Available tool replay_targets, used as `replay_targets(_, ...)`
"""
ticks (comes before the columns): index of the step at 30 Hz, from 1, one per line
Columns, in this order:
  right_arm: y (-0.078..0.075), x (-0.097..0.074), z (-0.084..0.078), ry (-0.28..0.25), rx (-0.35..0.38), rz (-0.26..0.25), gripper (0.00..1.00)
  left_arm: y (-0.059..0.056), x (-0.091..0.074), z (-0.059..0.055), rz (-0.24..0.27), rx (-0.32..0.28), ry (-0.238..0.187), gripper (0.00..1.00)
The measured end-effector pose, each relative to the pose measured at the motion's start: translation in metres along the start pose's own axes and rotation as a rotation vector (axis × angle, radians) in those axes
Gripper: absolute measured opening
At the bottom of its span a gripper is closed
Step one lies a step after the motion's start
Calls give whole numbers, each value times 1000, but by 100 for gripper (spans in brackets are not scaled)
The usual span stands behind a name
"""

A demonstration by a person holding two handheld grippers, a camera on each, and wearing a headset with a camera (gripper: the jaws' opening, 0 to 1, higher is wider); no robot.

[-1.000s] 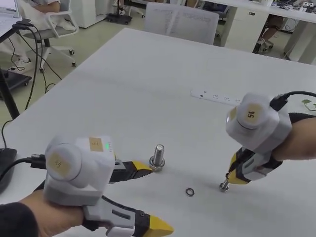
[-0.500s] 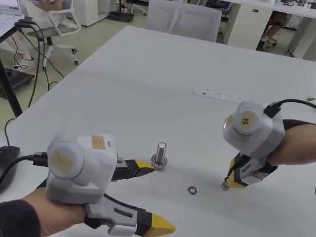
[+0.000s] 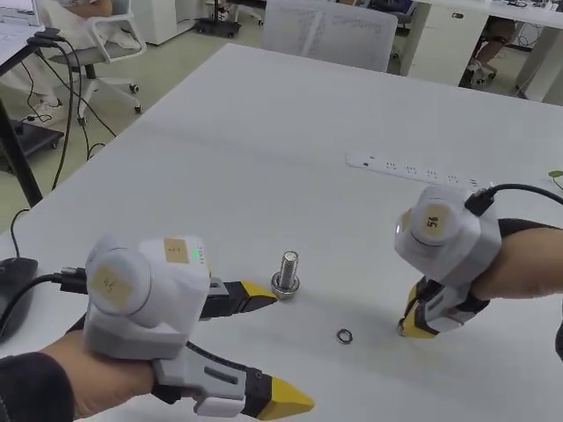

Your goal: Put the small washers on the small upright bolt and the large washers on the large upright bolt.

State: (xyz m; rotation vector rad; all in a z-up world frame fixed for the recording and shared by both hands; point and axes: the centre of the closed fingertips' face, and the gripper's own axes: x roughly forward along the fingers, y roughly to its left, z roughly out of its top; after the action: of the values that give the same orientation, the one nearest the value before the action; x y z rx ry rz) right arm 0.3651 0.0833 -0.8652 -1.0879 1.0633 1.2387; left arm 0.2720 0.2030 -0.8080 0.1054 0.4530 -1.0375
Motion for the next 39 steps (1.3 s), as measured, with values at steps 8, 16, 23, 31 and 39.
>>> replay_targets(8, 2, 1, -1, -6, 17, -1, 17, 0, 0, -1, -1, 0, 2, 70)
replay_targets(16, -1, -2, -10, -14, 52, -17, 23, -1, 1, -2, -4, 1, 2, 71)
replay_targets(23, 1, -6, -17, -13, 68, -28, 23, -1, 1, -3, -5, 3, 3, 71)
replay_targets(31, 9, -8, -25, -16, 93, -22, 23, -2, 1, -3, -8, 3, 6, 71)
replay_targets(39, 22, -9, -29, -19, 103, -14, 23, -3, 2, -2, -10, 5, 5, 71)
